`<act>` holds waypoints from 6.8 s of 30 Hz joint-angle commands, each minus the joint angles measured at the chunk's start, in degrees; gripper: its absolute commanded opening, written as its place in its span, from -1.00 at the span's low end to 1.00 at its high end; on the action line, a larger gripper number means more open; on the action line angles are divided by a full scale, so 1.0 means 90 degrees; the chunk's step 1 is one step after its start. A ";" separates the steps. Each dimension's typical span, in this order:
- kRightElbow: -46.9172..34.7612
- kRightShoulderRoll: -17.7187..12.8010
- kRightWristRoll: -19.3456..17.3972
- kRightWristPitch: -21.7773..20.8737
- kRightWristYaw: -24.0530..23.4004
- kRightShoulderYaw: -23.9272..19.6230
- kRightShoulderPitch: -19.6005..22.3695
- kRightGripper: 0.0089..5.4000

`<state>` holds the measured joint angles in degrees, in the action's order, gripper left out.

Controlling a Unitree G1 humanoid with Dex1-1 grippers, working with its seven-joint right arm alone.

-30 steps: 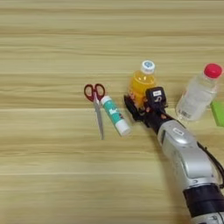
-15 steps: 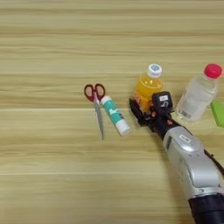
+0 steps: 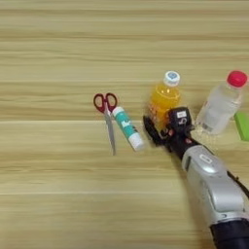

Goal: Move the objects on the table

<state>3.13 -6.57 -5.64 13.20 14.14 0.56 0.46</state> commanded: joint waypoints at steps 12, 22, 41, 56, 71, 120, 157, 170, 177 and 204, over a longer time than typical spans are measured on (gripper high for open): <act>-0.0322 -0.0060 0.0034 -0.0062 -0.0079 -0.0045 0.0237 0.98; -0.1098 -0.0046 -0.0047 0.0171 -0.0092 -0.0065 0.0045 0.98; -0.3143 -0.0012 -0.0433 0.1181 -0.0113 -0.0217 -0.0919 0.98; -0.4479 0.0009 -0.0674 0.1874 -0.0106 0.0476 -0.2106 0.98; -0.3537 -0.0230 -0.0403 0.1667 0.0072 0.0848 -0.1398 0.98; -0.1339 -0.0161 0.0075 0.0822 0.0324 0.1176 -0.0471 0.41; -0.1582 -0.0144 0.0229 0.1089 -0.0158 0.0705 -0.0716 -0.38; -0.1873 -0.0150 0.0220 0.1168 0.0032 0.0861 -0.0880 -0.06; -0.2714 -0.0141 0.0130 0.1356 -0.0037 0.0777 -0.1280 0.22; -0.5084 -0.0039 -0.0272 0.1971 -0.0362 0.0149 -0.2120 0.99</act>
<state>-42.09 -6.71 -8.44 34.31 11.68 3.42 -19.81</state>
